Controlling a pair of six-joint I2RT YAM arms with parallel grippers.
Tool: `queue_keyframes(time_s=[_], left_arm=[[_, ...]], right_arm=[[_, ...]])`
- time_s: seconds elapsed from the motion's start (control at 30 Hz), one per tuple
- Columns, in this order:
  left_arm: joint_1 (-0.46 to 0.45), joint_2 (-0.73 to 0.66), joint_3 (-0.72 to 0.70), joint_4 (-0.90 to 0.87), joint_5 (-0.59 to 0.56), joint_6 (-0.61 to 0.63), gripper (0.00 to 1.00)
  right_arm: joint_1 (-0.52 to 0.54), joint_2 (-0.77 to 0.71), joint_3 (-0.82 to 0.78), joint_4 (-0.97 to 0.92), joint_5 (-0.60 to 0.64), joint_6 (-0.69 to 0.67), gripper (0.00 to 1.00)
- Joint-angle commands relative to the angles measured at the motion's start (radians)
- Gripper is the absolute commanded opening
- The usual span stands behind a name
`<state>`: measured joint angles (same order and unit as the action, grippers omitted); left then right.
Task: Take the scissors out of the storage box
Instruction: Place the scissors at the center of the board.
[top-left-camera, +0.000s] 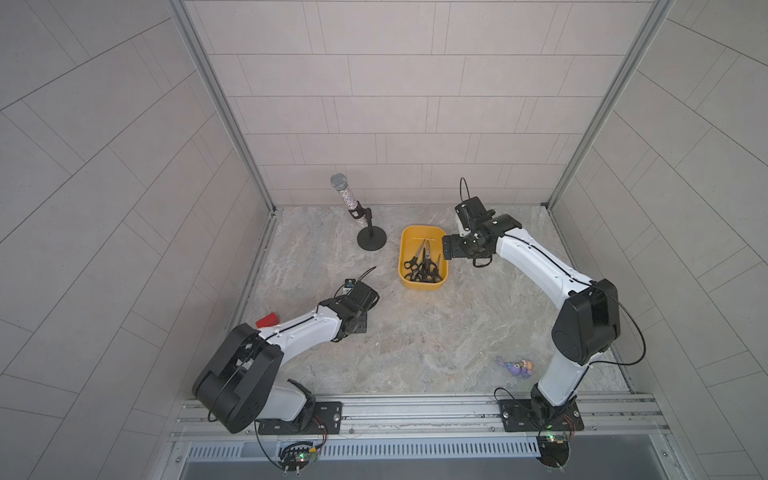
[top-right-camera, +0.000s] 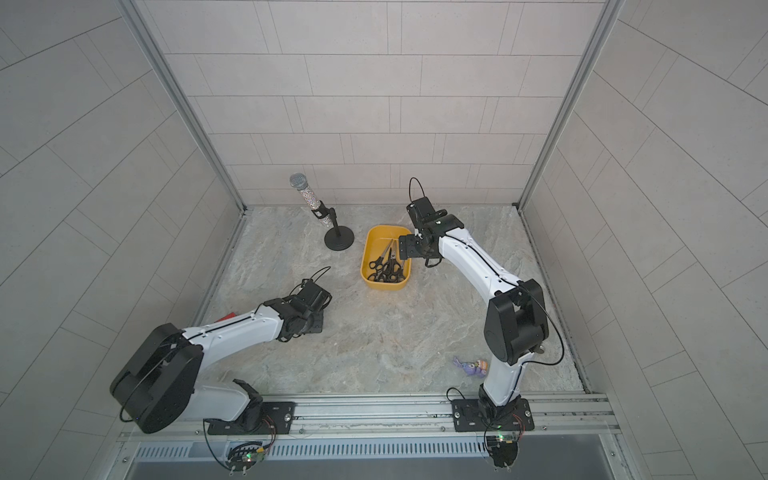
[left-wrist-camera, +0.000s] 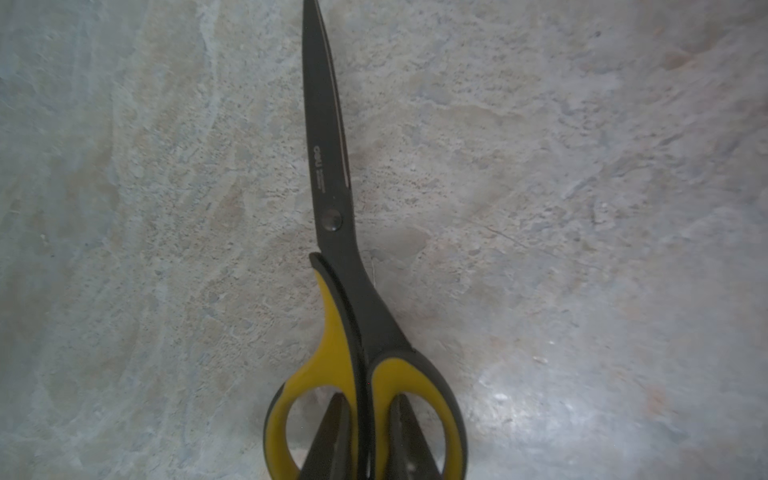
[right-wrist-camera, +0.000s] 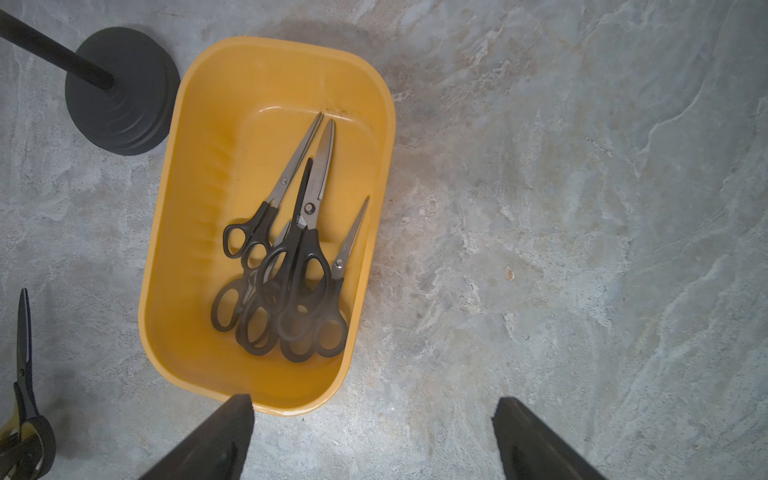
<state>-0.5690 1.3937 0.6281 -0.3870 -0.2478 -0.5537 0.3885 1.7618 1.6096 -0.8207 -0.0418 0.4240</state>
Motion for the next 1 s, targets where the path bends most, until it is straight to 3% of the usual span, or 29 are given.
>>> queue_keyframes(time_s=[0.0,0.43,0.7,0.97], left_arm=[[0.01,0.003,-0.011,0.042,-0.001,-0.014,0.0],[0.012,0.05,0.006,0.017,0.037,-0.012,0.01],[0.011,0.03,0.0,0.003,0.028,-0.028,0.32],[0.012,-0.008,0.068,-0.069,0.015,-0.02,0.39]], right_arm=[[0.012,0.016,0.035,-0.032,0.014,0.001,0.95],[0.016,0.032,0.063,-0.038,0.02,-0.001,0.95],[0.016,0.033,0.065,-0.038,0.025,-0.005,0.95],[0.016,0.033,0.067,-0.037,0.029,-0.003,0.95]])
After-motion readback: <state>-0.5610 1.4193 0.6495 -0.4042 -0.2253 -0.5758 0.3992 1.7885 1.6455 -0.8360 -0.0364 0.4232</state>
